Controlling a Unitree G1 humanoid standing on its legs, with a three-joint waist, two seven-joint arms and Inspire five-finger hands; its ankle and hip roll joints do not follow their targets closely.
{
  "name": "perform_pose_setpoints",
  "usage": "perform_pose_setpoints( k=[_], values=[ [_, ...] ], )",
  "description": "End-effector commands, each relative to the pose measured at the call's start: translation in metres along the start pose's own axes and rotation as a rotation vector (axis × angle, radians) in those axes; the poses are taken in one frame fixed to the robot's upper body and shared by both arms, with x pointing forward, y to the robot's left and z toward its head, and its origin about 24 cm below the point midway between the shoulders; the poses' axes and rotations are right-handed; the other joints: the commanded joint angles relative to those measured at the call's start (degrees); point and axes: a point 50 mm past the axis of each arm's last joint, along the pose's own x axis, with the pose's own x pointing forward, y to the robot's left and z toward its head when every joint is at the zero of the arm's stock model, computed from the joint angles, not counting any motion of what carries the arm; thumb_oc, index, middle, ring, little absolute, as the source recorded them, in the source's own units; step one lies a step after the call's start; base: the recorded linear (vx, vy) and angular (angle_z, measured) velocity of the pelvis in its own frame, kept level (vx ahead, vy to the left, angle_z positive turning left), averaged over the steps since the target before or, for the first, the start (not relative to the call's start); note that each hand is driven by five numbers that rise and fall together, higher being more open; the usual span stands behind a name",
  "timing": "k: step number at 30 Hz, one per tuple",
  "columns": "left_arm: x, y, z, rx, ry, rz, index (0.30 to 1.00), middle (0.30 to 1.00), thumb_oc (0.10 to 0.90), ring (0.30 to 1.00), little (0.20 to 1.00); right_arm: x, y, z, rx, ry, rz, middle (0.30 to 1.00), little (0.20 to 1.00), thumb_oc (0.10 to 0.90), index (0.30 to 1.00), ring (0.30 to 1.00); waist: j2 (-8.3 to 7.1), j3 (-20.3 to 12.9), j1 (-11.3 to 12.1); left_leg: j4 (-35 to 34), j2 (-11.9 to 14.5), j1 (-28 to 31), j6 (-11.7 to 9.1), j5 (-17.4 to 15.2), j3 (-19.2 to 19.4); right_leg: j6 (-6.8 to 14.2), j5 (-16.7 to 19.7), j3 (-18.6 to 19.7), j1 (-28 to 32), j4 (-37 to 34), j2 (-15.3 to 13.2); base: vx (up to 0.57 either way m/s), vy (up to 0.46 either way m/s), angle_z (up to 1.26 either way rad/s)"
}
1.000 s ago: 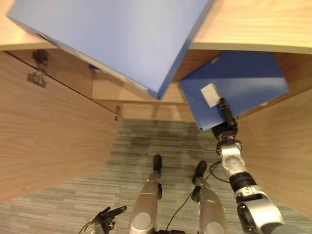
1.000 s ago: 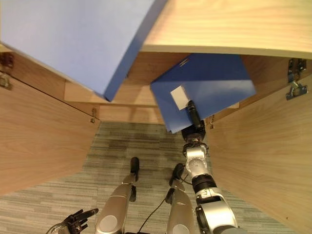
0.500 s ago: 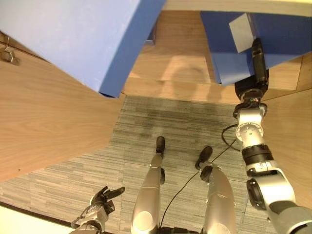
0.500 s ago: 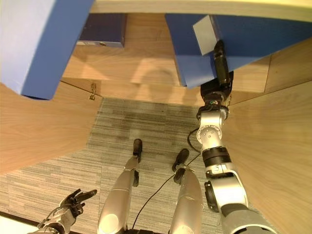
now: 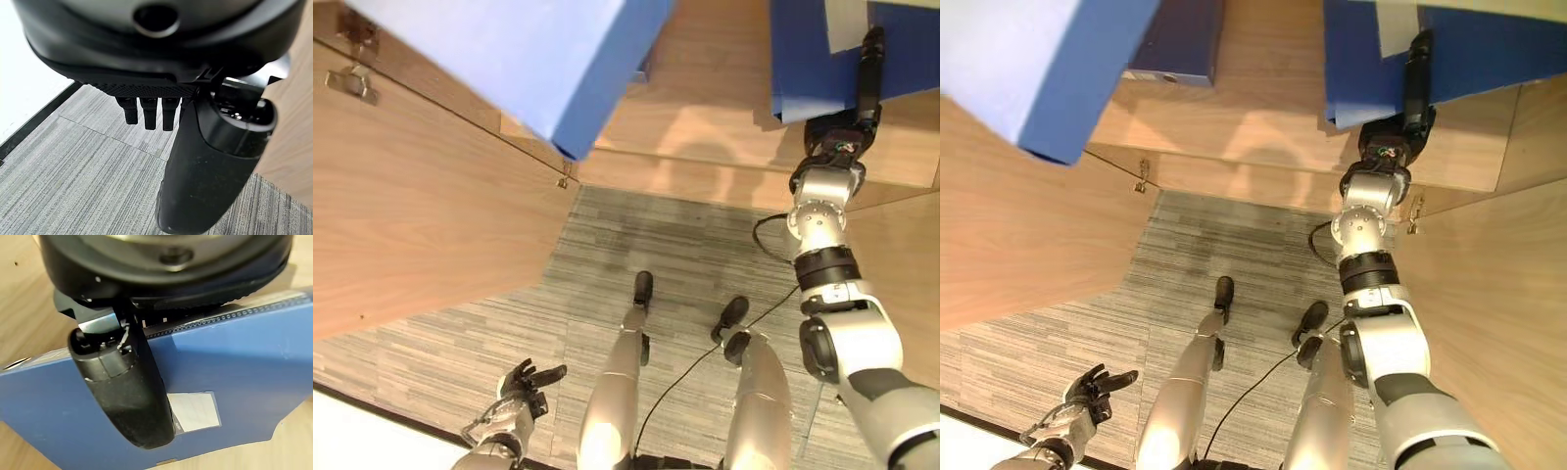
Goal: Put the empty folder in the office cabinet
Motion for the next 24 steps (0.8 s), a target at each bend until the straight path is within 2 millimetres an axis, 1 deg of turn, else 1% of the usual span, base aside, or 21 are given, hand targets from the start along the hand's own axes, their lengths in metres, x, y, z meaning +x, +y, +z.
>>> perform_pose_setpoints(
  k=[1,6,10,11,12,13,14,17,19,22,24],
  values=[
    [-0.002,0.048,-0.015,0.118,0.064,0.171,0.900,0.900,0.800,0.900,0.900,0.016,0.075,0.048,0.048,-0.217,0.198,0.300,0.300,0.400,0.300,0.300,1.73,-3.1,-0.2,4.7,0.3,3.8,-0.5,-12.3,2.9,5.0,-1.4,3.8,5.1,-8.7,1.9,0.01,-0.022,0.06],
    [-0.001,0.047,-0.011,0.132,0.043,0.167,0.900,0.900,0.800,0.900,0.900,0.020,0.090,0.056,0.072,-0.242,0.204,0.300,0.300,0.400,0.300,0.300,2.49,-3.2,0.5,5.5,-0.1,2.5,-0.4,-12.4,2.5,5.1,-1.8,3.8,4.0,-7.3,1.5,0.01,-0.005,0.07],
    [-0.001,0.047,-0.008,0.148,0.029,0.165,0.900,0.900,0.800,0.900,0.900,0.022,0.093,0.062,0.093,-0.264,0.194,0.300,0.300,0.400,0.300,0.300,2.95,-3.4,0.8,5.3,-0.2,2.1,-0.4,-12.3,2.4,5.2,-2.1,3.9,3.6,-7.2,1.4,0.00,0.000,0.00],
    [-0.001,0.048,-0.007,0.161,0.027,0.165,0.900,0.900,0.800,0.900,0.900,0.022,0.097,0.063,0.105,-0.270,0.198,0.300,0.300,0.400,0.300,0.300,3.28,-3.4,0.9,5.2,-0.4,1.9,-0.4,-12.2,2.4,5.3,-2.2,4.0,3.3,-7.0,1.3,0.00,0.000,0.00],
    [-0.001,0.049,-0.007,0.162,0.026,0.166,0.900,0.900,0.800,0.900,0.900,0.023,0.098,0.064,0.094,-0.270,0.199,0.601,0.601,0.601,0.601,0.601,3.41,-3.4,1.0,5.2,-0.4,1.8,-0.3,-12.2,2.4,5.3,-2.3,4.0,3.1,-6.9,1.2,0.00,0.000,0.00],
    [-0.001,0.048,-0.007,0.162,0.026,0.165,0.900,0.900,0.800,0.900,0.900,0.023,0.098,0.064,0.094,-0.270,0.199,0.601,0.601,0.601,0.601,0.601,3.42,-3.4,1.1,5.2,-0.4,1.8,-0.3,-12.2,2.4,5.3,-2.3,4.1,3.1,-6.8,1.2,0.00,0.000,0.00],
    [-0.001,0.051,-0.008,0.160,0.025,0.169,0.900,0.900,0.800,0.900,0.900,0.024,0.104,0.068,0.068,-0.276,0.219,0.900,0.900,0.800,0.900,0.900,3.48,-3.4,1.3,5.1,-0.5,1.7,-0.4,-12.0,2.4,5.4,-2.2,4.1,3.0,-6.9,1.2,0.00,0.000,0.00],
    [-0.002,0.053,-0.009,0.165,0.021,0.163,0.900,0.900,0.800,0.900,0.900,0.025,0.104,0.075,0.034,-0.289,0.237,0.900,0.900,0.800,0.900,0.900,4.02,-3.4,1.4,4.6,-0.5,1.6,-0.3,-11.7,2.4,5.5,-2.3,4.2,2.8,-6.9,1.1,0.00,0.000,0.00],
    [-0.002,0.055,-0.010,0.166,0.022,0.161,0.900,0.900,0.800,0.900,0.900,0.030,0.098,0.078,-0.056,-0.281,0.219,0.900,0.900,0.800,0.900,0.900,3.89,-3.3,1.2,4.5,-0.6,1.5,-0.2,-11.7,2.5,5.5,-2.1,4.4,2.7,-7.0,1.1,0.01,0.009,0.02],
    [-0.002,0.053,-0.011,0.172,0.024,0.143,0.900,0.900,0.800,0.900,0.900,0.034,0.084,0.072,-0.114,-0.241,0.178,0.900,0.900,0.800,0.900,0.900,3.71,-3.1,0.8,4.4,-0.7,1.5,-0.1,-11.7,2.7,5.5,-1.7,4.8,2.5,-7.4,1.2,0.01,0.002,0.01],
    [-0.002,0.053,-0.010,0.168,0.024,0.141,0.900,0.900,0.800,0.900,0.900,0.035,0.079,0.070,-0.127,-0.226,0.161,0.900,0.900,0.800,0.900,0.900,3.75,-3.1,0.7,4.3,-0.7,1.6,0.0,-11.7,2.9,5.6,-1.5,4.9,2.4,-7.7,1.3,0.00,0.009,-0.08]
  ],
)
